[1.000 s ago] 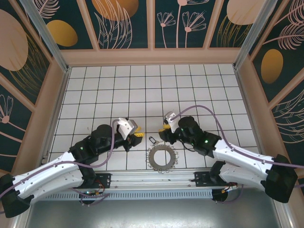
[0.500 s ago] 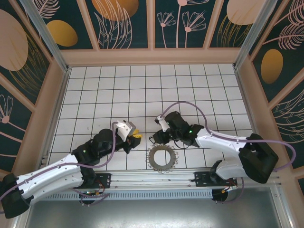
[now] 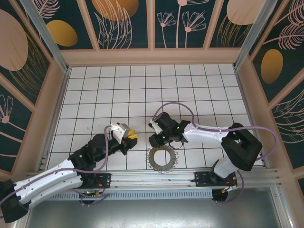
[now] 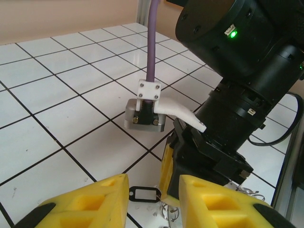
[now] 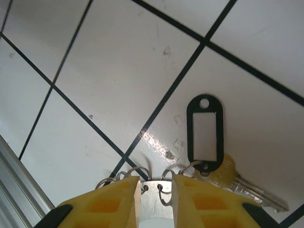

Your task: Put the keys on the keyring

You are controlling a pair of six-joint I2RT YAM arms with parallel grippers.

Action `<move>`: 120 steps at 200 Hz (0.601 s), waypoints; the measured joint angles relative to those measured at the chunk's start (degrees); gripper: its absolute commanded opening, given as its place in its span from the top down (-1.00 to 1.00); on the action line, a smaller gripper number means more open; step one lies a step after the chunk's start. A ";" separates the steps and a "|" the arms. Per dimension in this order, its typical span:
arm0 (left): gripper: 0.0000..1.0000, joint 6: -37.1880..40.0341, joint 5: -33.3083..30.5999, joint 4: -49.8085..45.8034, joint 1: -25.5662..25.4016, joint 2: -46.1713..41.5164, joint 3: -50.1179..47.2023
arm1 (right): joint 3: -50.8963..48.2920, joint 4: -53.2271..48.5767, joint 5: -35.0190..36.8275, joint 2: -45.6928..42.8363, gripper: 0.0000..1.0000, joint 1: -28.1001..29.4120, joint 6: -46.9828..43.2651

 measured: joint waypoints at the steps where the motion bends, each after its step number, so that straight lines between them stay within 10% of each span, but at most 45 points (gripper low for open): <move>1: 0.34 0.00 0.00 0.02 0.00 0.00 0.00 | 0.07 -0.17 0.00 0.07 0.52 0.04 0.04; 120: 0.33 0.00 0.00 0.50 0.00 -0.48 -0.11 | 0.59 -2.21 1.46 2.27 0.49 0.33 0.61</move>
